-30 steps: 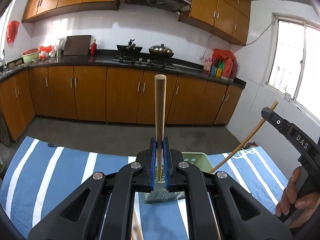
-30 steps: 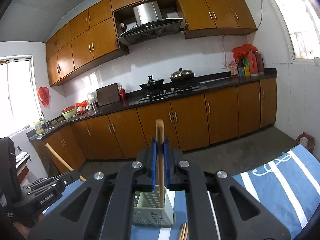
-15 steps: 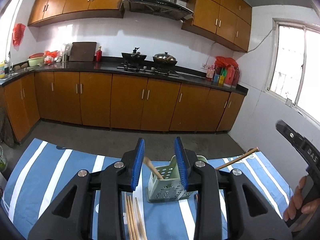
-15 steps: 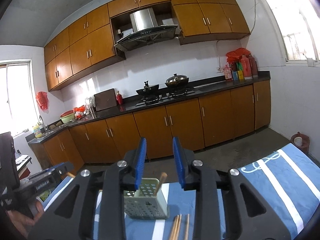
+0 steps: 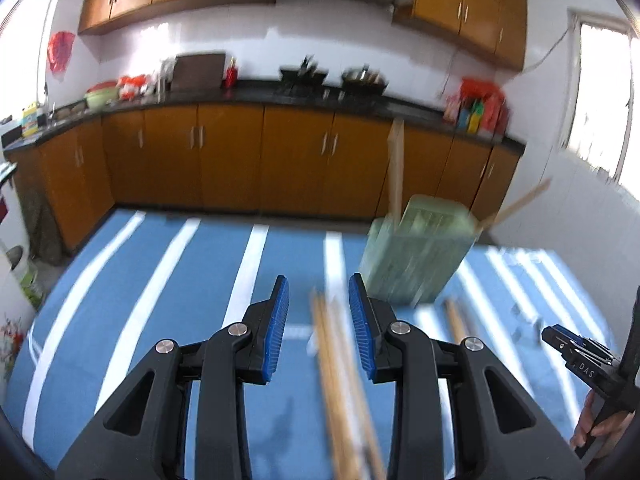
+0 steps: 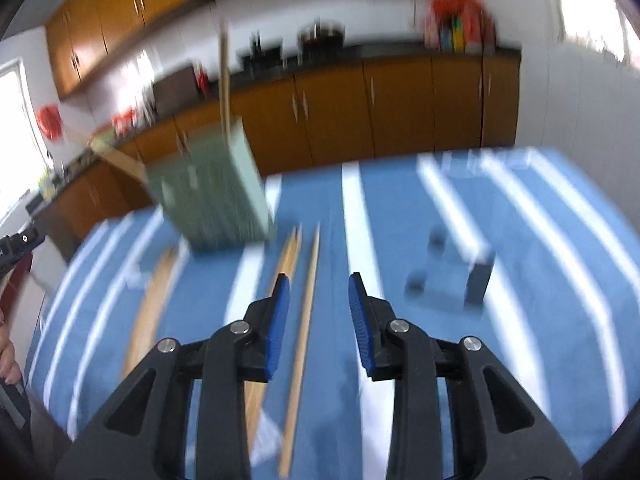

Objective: Organize utensils
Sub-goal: 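Grasp another chopstick with the right tool while the left tool returns over the chopsticks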

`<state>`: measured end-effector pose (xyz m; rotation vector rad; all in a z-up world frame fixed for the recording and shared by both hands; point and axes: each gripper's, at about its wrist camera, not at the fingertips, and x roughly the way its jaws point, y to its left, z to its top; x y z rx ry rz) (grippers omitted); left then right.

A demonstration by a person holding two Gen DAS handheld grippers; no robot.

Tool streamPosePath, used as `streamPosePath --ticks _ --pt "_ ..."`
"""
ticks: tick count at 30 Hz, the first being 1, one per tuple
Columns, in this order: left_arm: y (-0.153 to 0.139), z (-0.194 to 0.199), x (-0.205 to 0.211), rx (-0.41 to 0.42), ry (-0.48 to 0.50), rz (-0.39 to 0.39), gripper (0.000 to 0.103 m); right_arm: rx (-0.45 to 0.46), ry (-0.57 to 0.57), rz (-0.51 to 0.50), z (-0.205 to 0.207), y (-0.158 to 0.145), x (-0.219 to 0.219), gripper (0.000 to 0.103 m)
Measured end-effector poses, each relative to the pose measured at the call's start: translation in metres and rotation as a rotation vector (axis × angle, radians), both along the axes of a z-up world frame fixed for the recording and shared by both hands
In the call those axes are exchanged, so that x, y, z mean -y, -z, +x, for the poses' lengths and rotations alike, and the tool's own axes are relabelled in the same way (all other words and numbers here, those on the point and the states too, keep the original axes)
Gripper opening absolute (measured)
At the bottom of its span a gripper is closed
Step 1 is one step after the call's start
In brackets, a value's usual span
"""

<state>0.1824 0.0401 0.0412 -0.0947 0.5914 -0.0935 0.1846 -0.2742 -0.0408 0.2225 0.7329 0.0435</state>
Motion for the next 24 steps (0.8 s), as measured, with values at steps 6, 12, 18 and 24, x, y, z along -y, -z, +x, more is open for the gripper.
streamPosePath --ticks 6,12,18,24 --pt "0.057 -0.01 -0.005 -0.13 -0.008 0.014 0.032 -0.142 -0.065 0.015 -0.006 0.053 -0.026 0.026" --pt "0.078 -0.016 -0.002 -0.18 0.019 -0.007 0.032 -0.17 -0.064 -0.056 0.001 0.063 -0.036 0.016" --pt "0.091 -0.015 0.009 -0.22 0.066 -0.008 0.032 -0.18 0.038 -0.049 0.013 0.061 -0.019 0.008" --pt "0.105 -0.014 0.02 -0.275 0.101 0.017 0.025 -0.176 0.052 -0.048 0.014 0.063 -0.013 0.008"
